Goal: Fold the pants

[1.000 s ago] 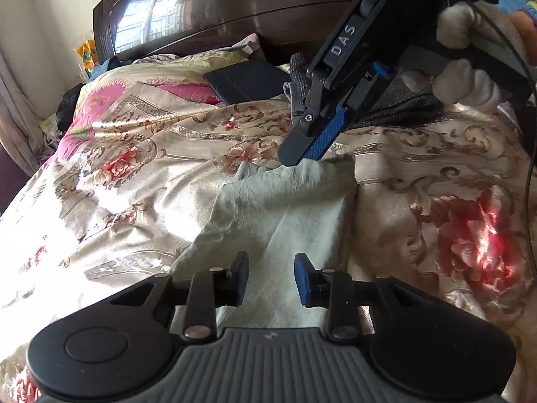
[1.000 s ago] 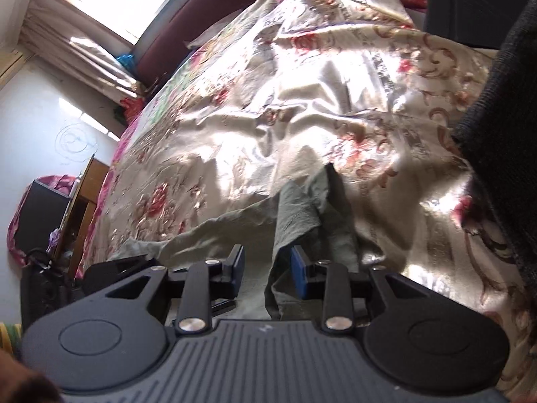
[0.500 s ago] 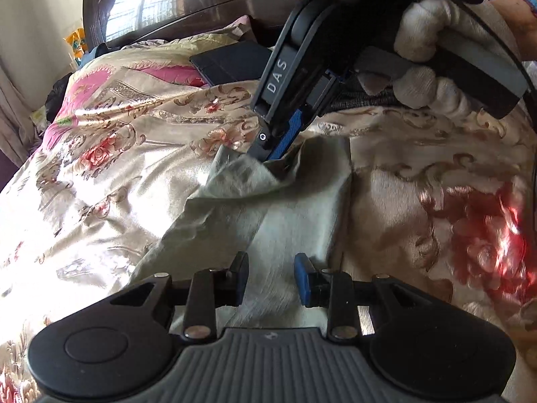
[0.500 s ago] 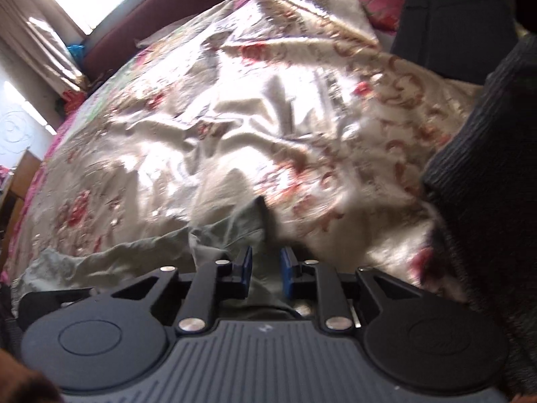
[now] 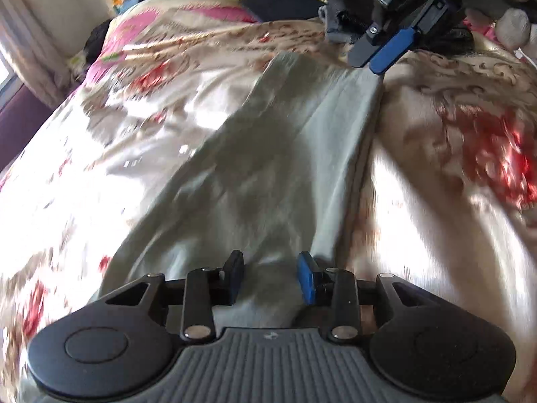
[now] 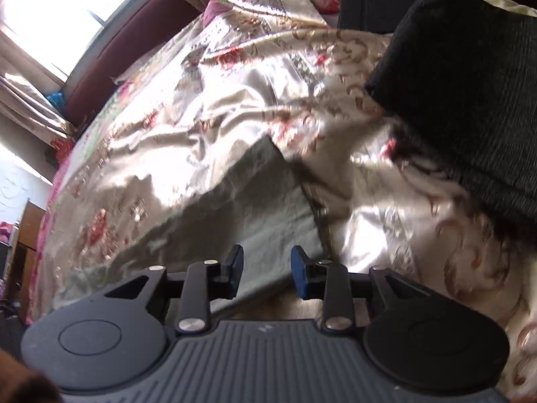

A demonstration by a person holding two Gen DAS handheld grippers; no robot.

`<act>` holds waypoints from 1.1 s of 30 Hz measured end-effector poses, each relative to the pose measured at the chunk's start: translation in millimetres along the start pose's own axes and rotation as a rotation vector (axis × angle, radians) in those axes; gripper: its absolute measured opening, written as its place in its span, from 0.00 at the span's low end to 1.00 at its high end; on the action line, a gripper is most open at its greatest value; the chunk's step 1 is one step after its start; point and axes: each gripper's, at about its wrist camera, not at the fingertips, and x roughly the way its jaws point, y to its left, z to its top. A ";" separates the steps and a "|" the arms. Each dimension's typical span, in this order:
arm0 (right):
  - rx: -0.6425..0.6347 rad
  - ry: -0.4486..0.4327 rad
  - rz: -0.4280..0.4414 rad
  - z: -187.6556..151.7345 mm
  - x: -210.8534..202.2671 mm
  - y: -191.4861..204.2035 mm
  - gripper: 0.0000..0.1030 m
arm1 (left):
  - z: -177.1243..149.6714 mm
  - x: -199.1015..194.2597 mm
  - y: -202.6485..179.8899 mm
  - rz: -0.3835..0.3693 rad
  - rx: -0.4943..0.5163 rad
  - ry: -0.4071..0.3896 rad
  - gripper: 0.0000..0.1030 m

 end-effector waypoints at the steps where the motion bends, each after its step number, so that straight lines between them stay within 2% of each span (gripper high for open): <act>1: 0.027 0.023 -0.075 -10.7 6.9 6.1 0.32 | -14.8 -12.4 3.2 -0.001 -0.023 0.038 0.48; 2: 0.056 0.033 -0.117 -23.9 8.0 17.6 0.32 | -21.1 -24.1 4.5 -0.012 -0.022 0.076 0.48; 3: 0.065 0.016 -0.122 -33.1 2.2 30.0 0.32 | -26.7 -38.8 5.1 -0.034 0.002 0.103 0.48; 6: 0.098 -0.039 -0.072 -48.7 -14.2 65.9 0.32 | -32.8 -82.7 11.5 -0.043 0.092 0.073 0.50; 8: 0.083 -0.076 -0.030 -47.8 -13.3 84.9 0.32 | -26.9 -95.5 20.7 -0.021 0.102 0.045 0.50; 10: 0.043 -0.075 0.030 -39.9 5.0 98.7 0.30 | -20.1 -96.8 32.6 0.028 0.062 0.014 0.51; 12: 0.002 -0.055 0.031 -34.0 28.5 105.8 0.32 | -14.6 -87.2 45.1 0.070 -0.009 -0.012 0.51; 14: -0.048 0.001 0.022 -39.4 55.0 106.9 0.30 | -16.7 -66.8 57.8 0.095 -0.132 -0.004 0.51; 15: -0.048 0.061 -0.004 -49.4 67.8 103.6 0.30 | -23.5 -57.8 61.5 0.098 -0.184 0.009 0.51; 16: -0.063 0.106 -0.015 -63.6 72.1 100.6 0.29 | -38.0 -44.5 66.2 0.109 -0.254 0.059 0.51; 17: -0.100 0.107 -0.009 -72.1 67.7 102.7 0.29 | -54.6 -33.6 68.9 0.123 -0.309 0.137 0.51; 18: -0.157 0.127 -0.009 -81.6 57.9 109.5 0.28 | -71.7 -31.9 70.9 0.133 -0.360 0.177 0.51; 19: -0.184 0.159 -0.028 -86.3 52.1 116.2 0.29 | -91.2 -46.6 74.1 0.133 -0.421 0.155 0.51; 21: -0.256 0.178 -0.074 -91.2 38.4 142.2 0.31 | -113.4 -75.4 75.3 0.145 -0.448 0.176 0.51; 24: -0.397 0.151 -0.014 -98.1 34.2 204.4 0.31 | -145.3 -120.0 88.2 0.250 -0.483 0.143 0.51; 26: -0.480 0.181 0.095 -110.3 51.4 251.8 0.31 | -173.5 -145.7 110.9 0.327 -0.547 0.080 0.52; 28: -0.582 0.187 0.131 -130.8 80.7 306.5 0.31 | -212.3 -158.3 138.7 0.455 -0.582 0.032 0.53; 29: -0.621 0.200 0.142 -145.3 99.0 337.4 0.31 | -234.5 -160.7 153.2 0.500 -0.608 0.033 0.53; 30: -0.629 0.233 0.154 -155.9 113.4 357.9 0.31 | -261.2 -160.0 168.2 0.521 -0.643 0.071 0.54; 31: -0.622 0.290 0.165 -169.1 129.5 378.4 0.29 | -285.2 -158.3 183.1 0.505 -0.672 0.139 0.55; 33: -0.641 0.396 0.198 -193.7 148.6 421.8 0.31 | -326.2 -169.7 196.0 0.498 -0.710 0.169 0.59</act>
